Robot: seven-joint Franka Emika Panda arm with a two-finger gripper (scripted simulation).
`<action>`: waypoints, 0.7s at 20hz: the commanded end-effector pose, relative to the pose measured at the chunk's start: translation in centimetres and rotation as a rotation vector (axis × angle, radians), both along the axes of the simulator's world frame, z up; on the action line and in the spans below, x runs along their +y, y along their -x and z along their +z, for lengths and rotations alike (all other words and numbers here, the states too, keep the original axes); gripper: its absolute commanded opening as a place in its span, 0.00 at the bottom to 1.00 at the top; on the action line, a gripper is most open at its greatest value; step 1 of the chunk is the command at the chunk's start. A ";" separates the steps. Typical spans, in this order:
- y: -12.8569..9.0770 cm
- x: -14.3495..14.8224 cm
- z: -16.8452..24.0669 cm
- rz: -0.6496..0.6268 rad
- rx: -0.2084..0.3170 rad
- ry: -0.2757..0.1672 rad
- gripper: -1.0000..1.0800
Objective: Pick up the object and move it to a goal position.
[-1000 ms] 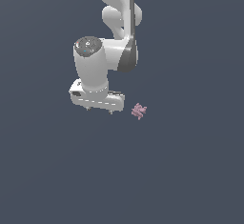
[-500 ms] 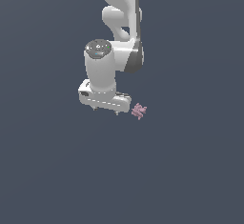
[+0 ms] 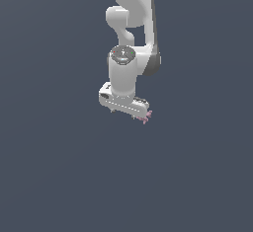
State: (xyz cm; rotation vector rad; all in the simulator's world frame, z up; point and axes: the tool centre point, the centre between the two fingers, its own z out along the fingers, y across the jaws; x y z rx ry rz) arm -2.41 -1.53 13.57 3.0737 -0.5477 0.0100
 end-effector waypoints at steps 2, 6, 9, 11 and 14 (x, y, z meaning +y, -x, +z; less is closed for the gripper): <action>0.9 2.1 -0.9 -0.059 -0.001 -0.005 0.96; 2.1 4.5 -1.8 -0.126 -0.002 -0.010 0.96; 3.1 6.2 -2.5 -0.177 -0.002 -0.013 0.96; 3.7 7.1 -2.9 -0.207 -0.002 -0.015 0.96; 4.6 8.4 -3.4 -0.247 -0.001 -0.017 0.96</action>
